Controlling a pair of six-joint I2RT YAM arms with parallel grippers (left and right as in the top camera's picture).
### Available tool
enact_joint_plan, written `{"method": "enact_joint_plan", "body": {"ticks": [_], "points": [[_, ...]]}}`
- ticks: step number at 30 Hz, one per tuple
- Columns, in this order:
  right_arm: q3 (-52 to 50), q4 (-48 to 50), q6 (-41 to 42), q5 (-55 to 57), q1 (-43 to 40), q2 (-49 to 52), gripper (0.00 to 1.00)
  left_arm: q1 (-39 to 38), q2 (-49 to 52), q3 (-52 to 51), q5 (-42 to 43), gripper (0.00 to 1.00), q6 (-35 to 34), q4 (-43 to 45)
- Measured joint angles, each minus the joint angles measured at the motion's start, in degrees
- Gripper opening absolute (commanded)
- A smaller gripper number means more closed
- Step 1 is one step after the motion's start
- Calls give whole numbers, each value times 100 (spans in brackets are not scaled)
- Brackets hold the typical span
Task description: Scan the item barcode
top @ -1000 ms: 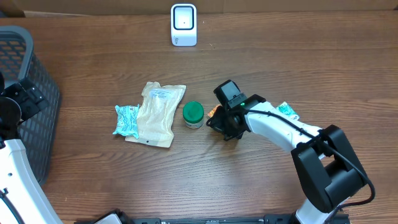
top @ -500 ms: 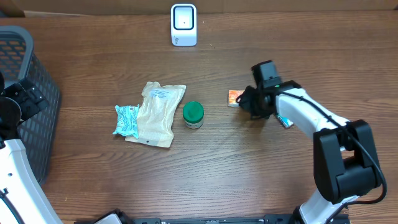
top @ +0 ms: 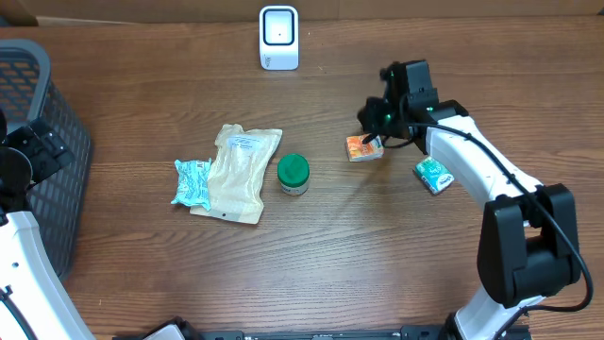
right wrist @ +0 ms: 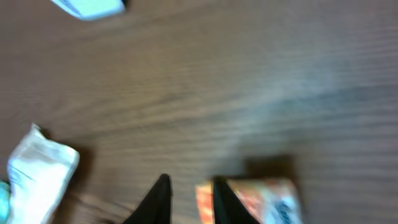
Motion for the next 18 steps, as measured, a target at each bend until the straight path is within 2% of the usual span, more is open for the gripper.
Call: {"method": "enact_joint_plan", "body": {"ticks": [2, 9, 18], "points": [[0, 232, 92, 39, 118, 42, 4, 0, 0, 0, 0, 100, 0, 0], [0, 713, 811, 328, 538, 616, 4, 0, 0, 0, 0, 100, 0, 0], [0, 81, 1318, 675, 688, 839, 4, 0, 0, 0, 0, 99, 0, 0]]}}
